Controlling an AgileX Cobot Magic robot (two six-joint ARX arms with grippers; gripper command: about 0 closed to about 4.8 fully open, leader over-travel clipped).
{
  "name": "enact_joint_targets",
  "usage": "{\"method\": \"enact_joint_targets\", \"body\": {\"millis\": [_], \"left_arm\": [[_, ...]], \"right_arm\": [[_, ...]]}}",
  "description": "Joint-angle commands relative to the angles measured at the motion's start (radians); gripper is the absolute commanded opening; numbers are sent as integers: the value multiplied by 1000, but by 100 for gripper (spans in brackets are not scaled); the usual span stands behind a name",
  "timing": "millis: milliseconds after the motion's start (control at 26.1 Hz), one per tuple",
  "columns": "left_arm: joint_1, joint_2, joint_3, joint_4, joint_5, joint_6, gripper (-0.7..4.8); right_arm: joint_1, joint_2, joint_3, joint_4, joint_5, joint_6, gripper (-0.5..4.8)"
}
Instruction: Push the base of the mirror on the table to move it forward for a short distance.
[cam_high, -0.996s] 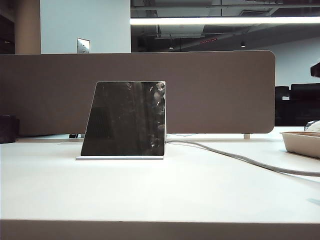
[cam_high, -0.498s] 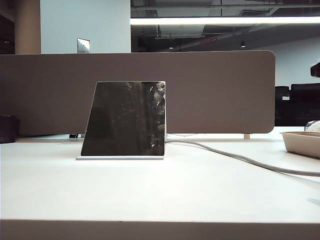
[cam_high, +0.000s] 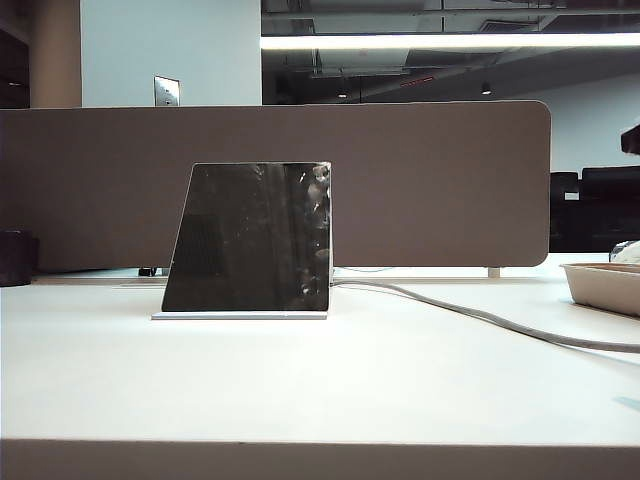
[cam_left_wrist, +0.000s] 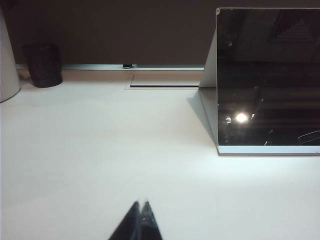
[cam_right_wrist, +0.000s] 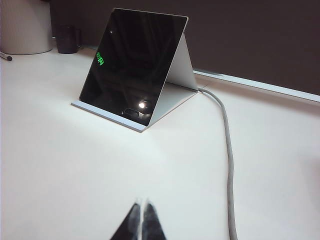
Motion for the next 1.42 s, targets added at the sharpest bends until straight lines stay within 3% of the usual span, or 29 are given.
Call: {"method": "enact_joint_targets", "body": {"millis": [38, 192, 422, 537, 728, 1418], "left_arm": [[0, 1, 1, 19, 4, 7, -2], [0, 1, 1, 19, 4, 7, -2], [0, 1, 1, 18, 4, 7, -2], [0, 1, 1, 18, 4, 7, -2], [0, 0, 1, 18, 4, 7, -2], [0, 1, 1, 18, 4, 7, -2]], "right_arm": [[-3, 0, 1, 14, 0, -3, 22], [-114, 0, 1, 14, -4, -2, 22], [-435, 0, 1, 14, 0, -3, 22], [-528, 0, 1, 14, 0, -3, 22], [-575, 0, 1, 14, 0, -3, 22], [-575, 0, 1, 14, 0, -3, 22]]}}
